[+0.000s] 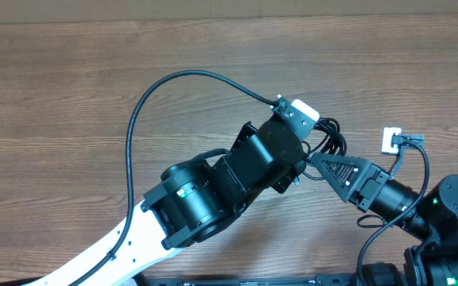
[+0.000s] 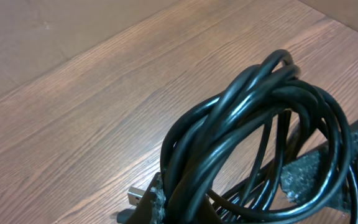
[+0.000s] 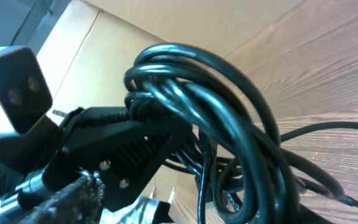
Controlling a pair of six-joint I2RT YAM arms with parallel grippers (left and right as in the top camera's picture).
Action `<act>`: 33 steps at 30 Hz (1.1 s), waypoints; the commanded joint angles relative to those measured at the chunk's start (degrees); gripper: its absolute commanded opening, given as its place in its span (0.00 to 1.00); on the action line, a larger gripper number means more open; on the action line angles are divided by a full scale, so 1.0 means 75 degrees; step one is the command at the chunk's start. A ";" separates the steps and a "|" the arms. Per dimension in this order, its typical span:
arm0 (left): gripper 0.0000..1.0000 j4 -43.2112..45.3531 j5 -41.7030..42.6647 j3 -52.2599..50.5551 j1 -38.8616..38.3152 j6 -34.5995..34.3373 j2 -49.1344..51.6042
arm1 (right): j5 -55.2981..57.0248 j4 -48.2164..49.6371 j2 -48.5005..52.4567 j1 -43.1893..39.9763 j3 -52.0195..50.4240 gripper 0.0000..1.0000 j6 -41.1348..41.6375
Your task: Untangle cables
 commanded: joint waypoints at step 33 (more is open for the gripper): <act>0.04 0.0184 -0.3229 0.0073 0.0035 -0.0562 0.0082 | -0.0828 0.0233 -0.0061 0.0020 0.0067 0.04 -0.0353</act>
